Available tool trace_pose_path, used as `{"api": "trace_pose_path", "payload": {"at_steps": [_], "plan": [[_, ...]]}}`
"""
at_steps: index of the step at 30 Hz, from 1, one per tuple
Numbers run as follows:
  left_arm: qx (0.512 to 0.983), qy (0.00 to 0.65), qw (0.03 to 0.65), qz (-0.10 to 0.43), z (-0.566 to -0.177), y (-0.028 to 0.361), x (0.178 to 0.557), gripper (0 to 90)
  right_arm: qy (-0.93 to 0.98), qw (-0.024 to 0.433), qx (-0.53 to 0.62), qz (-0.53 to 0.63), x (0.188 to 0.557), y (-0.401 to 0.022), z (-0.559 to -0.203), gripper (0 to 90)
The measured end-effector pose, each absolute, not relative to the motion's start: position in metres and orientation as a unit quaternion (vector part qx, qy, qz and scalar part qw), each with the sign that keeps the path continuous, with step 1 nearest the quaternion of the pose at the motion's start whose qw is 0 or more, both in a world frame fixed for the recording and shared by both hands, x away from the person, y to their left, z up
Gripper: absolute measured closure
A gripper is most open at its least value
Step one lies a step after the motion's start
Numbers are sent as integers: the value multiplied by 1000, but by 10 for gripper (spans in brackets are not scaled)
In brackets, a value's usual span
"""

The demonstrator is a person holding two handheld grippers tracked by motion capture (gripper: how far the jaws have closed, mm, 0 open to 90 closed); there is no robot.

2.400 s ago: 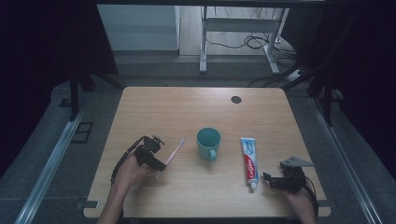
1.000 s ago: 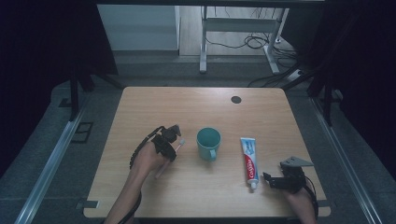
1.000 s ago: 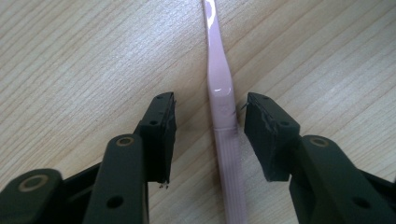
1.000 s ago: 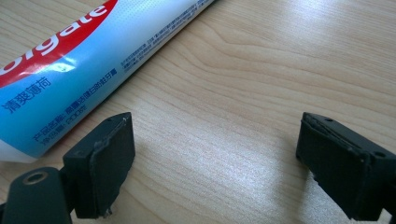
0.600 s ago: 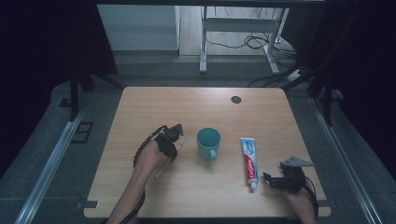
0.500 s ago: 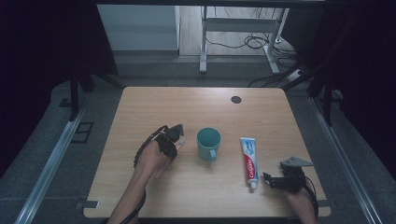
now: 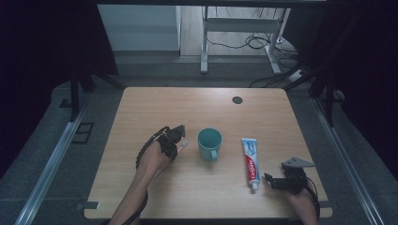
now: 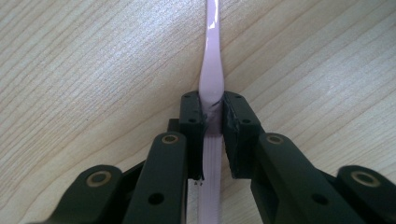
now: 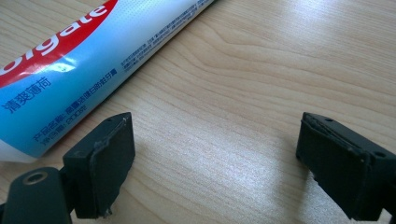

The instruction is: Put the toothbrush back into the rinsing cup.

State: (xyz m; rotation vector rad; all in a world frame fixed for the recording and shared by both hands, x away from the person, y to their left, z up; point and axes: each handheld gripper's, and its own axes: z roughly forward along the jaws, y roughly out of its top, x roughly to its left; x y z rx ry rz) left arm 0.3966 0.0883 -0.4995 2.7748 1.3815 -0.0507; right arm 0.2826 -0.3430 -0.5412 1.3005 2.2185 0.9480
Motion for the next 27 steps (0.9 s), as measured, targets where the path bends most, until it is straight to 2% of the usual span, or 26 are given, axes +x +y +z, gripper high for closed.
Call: {"api": "trace_pose_path", "payload": {"at_steps": [11, 27], "plan": [[898, 437, 52, -12, -490, 91, 395, 790, 793, 199, 465, 339, 283, -343, -541, 112], [894, 423, 147, 17, -461, 97, 389, 790, 793, 199, 465, 339, 283, -343, -541, 111]]}}
